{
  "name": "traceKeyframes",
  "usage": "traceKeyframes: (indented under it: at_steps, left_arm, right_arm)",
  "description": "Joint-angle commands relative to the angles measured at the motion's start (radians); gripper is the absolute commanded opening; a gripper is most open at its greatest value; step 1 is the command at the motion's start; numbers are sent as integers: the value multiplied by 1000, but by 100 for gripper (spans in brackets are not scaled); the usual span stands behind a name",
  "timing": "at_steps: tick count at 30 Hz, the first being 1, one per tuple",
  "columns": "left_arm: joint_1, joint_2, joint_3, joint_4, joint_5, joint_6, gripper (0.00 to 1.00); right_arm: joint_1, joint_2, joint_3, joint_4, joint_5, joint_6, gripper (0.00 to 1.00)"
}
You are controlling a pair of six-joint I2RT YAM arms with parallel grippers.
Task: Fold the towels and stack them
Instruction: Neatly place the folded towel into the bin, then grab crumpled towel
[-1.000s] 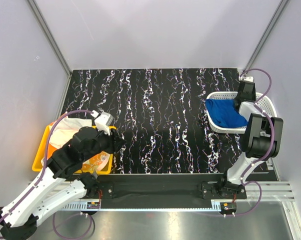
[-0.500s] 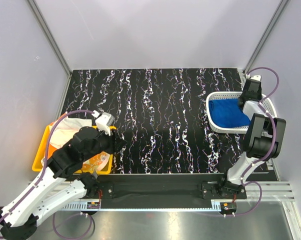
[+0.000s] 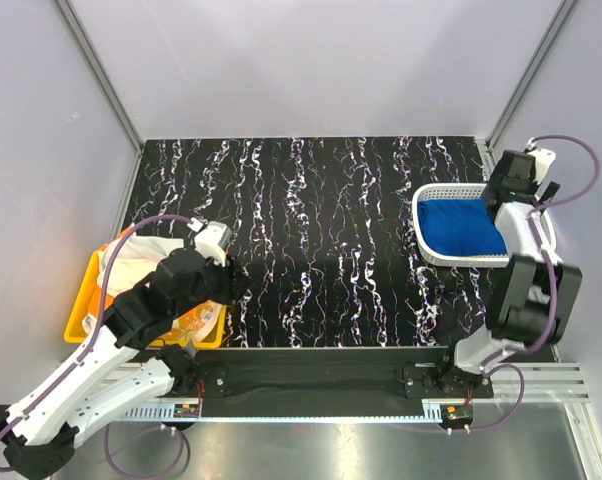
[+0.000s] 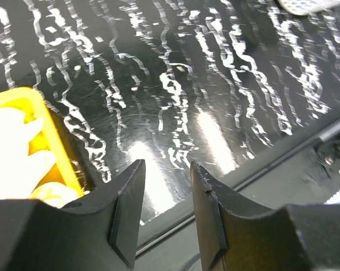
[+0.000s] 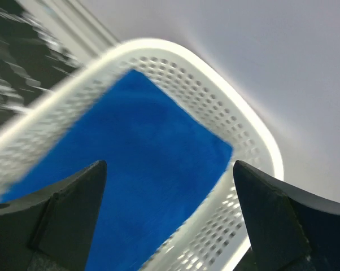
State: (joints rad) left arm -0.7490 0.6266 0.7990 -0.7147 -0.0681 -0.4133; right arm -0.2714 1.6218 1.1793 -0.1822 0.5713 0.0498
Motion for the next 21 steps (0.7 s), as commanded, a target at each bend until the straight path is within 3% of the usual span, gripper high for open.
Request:
traceKeyframes:
  at_steps: [1, 3, 7, 10, 11, 14, 17, 21]
  left_arm:
    - [-3, 48, 74, -14, -145, -59, 43]
    - [-1, 97, 129, -77, -286, -100, 46]
    - [40, 156, 175, -169, -491, -256, 51]
    - [166, 205, 195, -198, -547, -307, 55]
    - [266, 220, 197, -193, -530, -315, 56]
    - [460, 294, 172, -137, -475, -338, 56]
    - [578, 413, 147, -68, -441, -361, 58]
    - [640, 565, 149, -26, -456, -397, 59]
  right_arm:
    - [11, -257, -1, -74, -277, 350, 100]
    - [55, -313, -61, -86, -320, 430, 100]
    - [492, -310, -46, -175, -196, 374, 100]
    - [656, -298, -64, -186, -200, 398, 100]
    - [732, -298, -82, -174, -218, 429, 100]
    - [832, -296, -119, -125, -329, 462, 100]
    - [891, -287, -139, -97, -375, 461, 100]
    - [922, -292, -167, -86, -425, 441, 100]
